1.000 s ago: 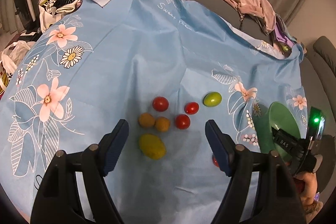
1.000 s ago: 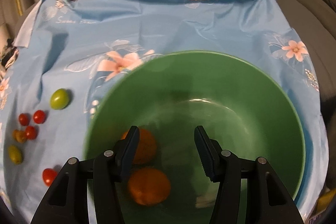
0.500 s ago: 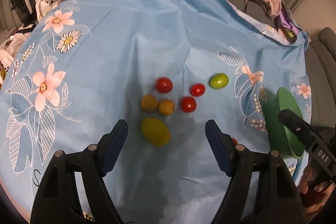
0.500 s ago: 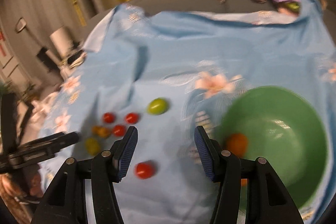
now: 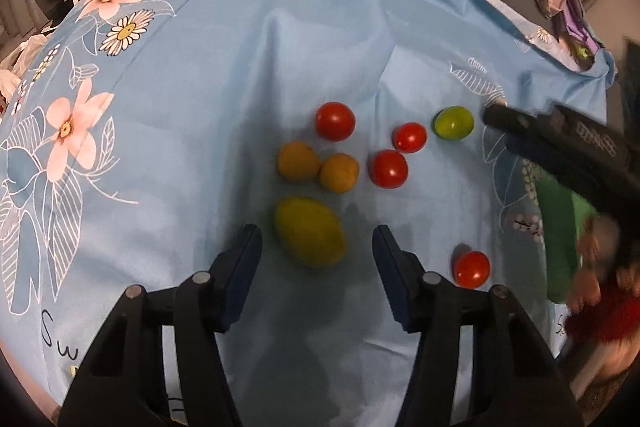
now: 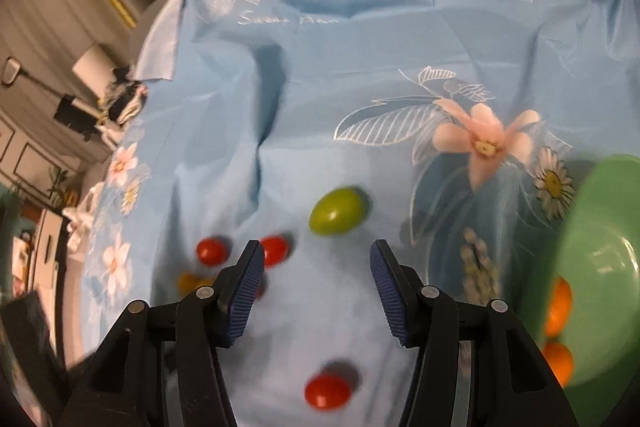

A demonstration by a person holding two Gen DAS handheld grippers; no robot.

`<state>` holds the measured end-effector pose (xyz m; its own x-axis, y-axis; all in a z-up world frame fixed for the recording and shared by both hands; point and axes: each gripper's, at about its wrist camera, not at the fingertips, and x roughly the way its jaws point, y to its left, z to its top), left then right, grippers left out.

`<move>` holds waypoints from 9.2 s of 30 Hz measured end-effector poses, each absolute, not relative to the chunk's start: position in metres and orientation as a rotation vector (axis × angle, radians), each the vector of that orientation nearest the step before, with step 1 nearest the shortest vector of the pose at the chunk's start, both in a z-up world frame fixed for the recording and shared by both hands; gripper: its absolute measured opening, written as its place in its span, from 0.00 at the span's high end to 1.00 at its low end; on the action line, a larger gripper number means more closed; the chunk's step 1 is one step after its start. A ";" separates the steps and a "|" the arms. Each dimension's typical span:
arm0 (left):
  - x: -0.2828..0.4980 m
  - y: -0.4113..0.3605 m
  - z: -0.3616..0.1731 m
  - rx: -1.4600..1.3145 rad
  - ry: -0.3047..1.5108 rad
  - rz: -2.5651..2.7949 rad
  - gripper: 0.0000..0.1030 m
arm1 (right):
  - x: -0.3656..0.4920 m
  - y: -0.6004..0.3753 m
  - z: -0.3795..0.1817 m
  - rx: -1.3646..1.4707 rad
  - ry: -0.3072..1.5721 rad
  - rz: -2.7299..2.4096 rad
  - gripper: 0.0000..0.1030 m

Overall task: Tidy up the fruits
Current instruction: 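Move the right tool back toward the remaining fruit, then grasp the green lime with the right tool, then carry the green lime over the green bowl and release it inside, then move the right tool back toward the red cherry tomatoes, then grasp a red cherry tomato with the right tool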

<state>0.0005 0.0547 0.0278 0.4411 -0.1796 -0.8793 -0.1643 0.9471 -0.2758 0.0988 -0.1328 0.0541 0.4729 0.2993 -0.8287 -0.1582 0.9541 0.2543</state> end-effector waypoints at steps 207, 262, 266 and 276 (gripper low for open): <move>0.012 -0.188 0.111 -0.058 0.924 -0.422 0.31 | 0.008 -0.335 0.097 0.278 0.817 -0.133 0.48; 0.076 0.066 0.014 -0.320 1.058 -0.010 0.71 | 0.001 -0.110 0.010 -0.229 1.100 0.405 0.68; 0.072 0.065 0.020 -0.320 1.045 0.001 0.72 | 0.003 -0.110 0.011 -0.222 1.098 0.408 0.68; 0.045 0.046 0.057 -0.258 0.950 -0.017 0.71 | 0.004 -0.123 0.032 -0.150 1.030 0.422 0.68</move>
